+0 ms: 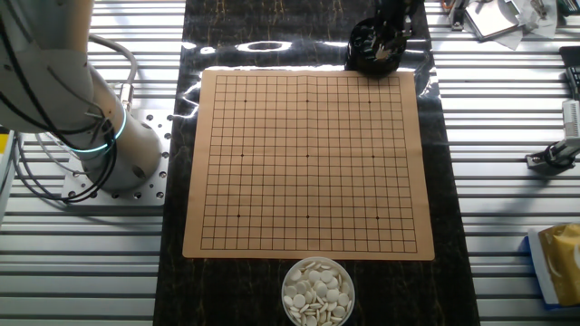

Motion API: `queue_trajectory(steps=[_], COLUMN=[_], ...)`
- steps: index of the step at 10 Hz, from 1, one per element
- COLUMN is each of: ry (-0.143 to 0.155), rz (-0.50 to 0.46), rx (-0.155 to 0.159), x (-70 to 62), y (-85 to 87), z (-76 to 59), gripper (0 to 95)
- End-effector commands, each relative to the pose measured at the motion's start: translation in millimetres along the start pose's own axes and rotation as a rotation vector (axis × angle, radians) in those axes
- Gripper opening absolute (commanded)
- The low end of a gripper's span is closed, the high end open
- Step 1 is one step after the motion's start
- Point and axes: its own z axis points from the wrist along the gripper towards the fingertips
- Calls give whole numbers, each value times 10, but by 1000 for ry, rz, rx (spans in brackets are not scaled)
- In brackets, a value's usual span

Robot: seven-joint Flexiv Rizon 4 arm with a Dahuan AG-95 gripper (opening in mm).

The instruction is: Play the first move as black on the 3-4 point in the upper right corner of the Go board

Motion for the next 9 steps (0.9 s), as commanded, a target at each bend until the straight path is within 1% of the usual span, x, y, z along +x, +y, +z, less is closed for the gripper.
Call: queue_trajectory(steps=[1,4,5,8,9], ry=[-11,-20,-19,-28,-30], rz=[12,24,34,58,55], rx=[-62,-59,-60,-56,-57], x=[-31,-148,-239,-343,-346], y=[48,127,197,450,468], z=[-7,-46,-66,-26,-27], gripper=[380,380,380,380,380])
